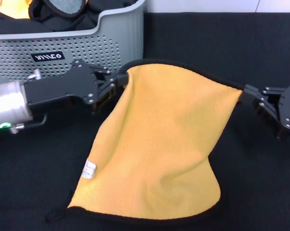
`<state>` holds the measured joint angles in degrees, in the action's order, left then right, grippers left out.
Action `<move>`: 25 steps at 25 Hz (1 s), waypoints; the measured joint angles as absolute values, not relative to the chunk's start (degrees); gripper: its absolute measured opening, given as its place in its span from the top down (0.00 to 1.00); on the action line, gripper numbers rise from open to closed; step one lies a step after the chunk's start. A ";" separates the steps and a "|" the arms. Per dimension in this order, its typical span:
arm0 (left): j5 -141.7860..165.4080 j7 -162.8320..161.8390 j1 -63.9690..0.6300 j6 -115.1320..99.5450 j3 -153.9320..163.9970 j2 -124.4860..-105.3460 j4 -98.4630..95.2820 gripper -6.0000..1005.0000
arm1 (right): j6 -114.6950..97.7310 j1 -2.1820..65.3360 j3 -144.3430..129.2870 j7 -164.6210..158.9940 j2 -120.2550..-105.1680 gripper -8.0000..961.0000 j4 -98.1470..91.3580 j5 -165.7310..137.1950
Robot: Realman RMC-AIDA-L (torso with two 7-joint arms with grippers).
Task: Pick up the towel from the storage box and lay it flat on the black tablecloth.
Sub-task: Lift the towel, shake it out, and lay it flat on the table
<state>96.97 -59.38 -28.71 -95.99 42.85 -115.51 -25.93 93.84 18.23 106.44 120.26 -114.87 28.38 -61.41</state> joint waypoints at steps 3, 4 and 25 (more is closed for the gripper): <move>97.90 -56.82 -30.13 -92.71 42.82 -116.36 -26.27 0.95 | 90.24 18.60 106.40 120.59 -115.00 0.99 27.82 -61.39; 97.93 -56.07 -30.37 -91.92 42.82 -116.52 -26.34 0.95 | 88.96 18.67 106.54 120.66 -115.02 0.99 27.70 -61.38; 97.81 -28.79 -29.79 -73.81 42.45 -120.09 -25.62 0.95 | 63.21 26.91 100.71 121.43 -116.01 0.99 24.49 -56.82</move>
<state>97.81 -28.79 -29.79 -73.81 42.45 -120.09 -25.62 63.21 26.91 100.71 121.43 -116.01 24.49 -56.82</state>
